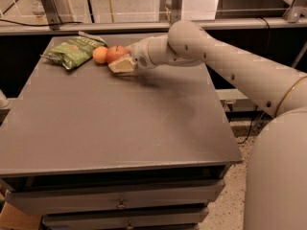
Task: Move apple near orange
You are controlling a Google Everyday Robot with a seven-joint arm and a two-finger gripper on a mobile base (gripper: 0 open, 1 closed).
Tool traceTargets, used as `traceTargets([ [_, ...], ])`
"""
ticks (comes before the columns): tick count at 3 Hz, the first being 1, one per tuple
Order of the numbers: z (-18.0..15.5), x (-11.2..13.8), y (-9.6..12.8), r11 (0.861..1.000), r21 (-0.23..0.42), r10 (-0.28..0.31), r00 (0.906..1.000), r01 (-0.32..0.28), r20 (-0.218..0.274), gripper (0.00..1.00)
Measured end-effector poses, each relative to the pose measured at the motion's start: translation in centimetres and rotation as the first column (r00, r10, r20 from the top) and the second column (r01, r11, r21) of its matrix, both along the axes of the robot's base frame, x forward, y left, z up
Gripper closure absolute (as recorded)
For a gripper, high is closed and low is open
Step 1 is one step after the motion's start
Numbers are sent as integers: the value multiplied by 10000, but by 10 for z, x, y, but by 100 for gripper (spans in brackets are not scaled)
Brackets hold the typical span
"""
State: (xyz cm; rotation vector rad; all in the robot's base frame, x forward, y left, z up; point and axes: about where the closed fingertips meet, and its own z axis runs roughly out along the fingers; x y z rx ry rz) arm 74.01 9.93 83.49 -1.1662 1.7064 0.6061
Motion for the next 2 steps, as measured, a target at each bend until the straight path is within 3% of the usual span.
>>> traceTargets([
  [1,-1,-1,3,10000,2,38,10000,-38,-17,0],
  [2,-1,-1,3,10000,2,40,10000,-40,-18,0],
])
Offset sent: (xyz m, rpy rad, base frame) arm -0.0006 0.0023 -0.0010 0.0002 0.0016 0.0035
